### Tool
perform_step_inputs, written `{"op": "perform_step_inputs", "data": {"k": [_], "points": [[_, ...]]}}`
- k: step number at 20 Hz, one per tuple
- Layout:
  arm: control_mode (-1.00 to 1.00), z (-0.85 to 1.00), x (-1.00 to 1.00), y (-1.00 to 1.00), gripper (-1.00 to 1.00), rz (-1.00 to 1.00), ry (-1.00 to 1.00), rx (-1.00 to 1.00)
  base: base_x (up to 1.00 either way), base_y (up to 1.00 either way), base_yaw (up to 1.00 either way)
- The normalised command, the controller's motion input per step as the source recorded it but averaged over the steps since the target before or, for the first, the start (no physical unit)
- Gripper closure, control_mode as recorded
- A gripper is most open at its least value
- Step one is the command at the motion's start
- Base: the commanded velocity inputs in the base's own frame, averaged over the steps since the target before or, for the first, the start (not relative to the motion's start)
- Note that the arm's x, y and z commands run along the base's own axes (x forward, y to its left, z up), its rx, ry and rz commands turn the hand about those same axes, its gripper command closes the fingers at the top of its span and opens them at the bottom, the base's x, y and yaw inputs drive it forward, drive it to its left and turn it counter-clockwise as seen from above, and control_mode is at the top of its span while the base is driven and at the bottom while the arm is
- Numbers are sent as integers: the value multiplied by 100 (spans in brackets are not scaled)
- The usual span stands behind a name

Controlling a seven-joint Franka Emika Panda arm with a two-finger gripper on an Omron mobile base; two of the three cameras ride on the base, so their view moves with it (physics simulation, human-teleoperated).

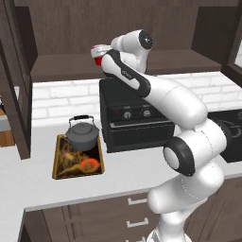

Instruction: Pick the kettle from the counter and place it on the tray. Then pick the mug from the cabinet and place it on the tray. Then close the cabinet doors.

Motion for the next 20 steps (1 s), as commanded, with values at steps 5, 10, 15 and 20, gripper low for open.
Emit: {"op": "perform_step_inputs", "data": {"k": [5,10,15,20], "points": [[-100,0,0,0,100,0,0,0,0,0,0],[-100,0,-8,0,100,0,0,0,0,0,0],[-100,0,-37,1,100,0,-2,0,0,0,0],[-100,11,-77,23,100,5,-2,0,0,0,0]]}}
